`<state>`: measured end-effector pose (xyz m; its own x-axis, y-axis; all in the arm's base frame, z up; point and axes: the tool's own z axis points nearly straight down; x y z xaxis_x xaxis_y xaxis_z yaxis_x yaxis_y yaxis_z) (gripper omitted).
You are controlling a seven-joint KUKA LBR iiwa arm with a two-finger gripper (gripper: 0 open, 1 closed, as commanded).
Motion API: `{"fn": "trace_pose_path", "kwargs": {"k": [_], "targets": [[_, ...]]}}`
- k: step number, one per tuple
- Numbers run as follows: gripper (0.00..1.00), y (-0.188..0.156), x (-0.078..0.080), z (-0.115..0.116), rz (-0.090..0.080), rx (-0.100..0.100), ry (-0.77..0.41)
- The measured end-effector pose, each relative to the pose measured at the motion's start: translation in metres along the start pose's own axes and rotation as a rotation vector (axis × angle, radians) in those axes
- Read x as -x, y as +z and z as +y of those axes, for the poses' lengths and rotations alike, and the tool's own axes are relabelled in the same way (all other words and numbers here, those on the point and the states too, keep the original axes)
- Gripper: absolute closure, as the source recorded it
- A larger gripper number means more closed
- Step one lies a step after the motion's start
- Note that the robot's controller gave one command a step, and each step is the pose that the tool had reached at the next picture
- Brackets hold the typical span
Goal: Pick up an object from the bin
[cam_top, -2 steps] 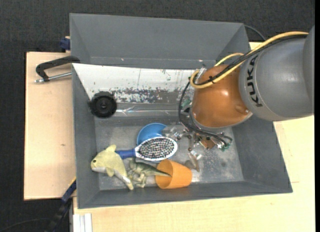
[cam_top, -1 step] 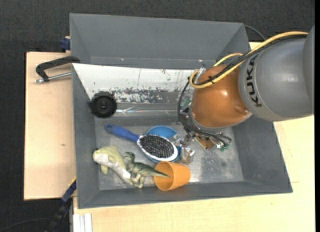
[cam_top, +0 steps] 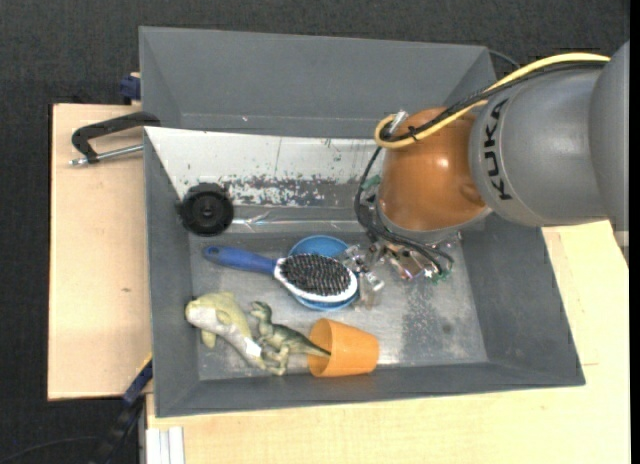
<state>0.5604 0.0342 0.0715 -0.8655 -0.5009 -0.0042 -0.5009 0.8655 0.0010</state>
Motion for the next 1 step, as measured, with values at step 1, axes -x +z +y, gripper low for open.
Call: {"fn": "trace_pose_path", "kwargs": {"k": [1], "targets": [[1.0, -0.0018, 0.0007, -0.0369, -0.003, -0.002, 0.094]]}}
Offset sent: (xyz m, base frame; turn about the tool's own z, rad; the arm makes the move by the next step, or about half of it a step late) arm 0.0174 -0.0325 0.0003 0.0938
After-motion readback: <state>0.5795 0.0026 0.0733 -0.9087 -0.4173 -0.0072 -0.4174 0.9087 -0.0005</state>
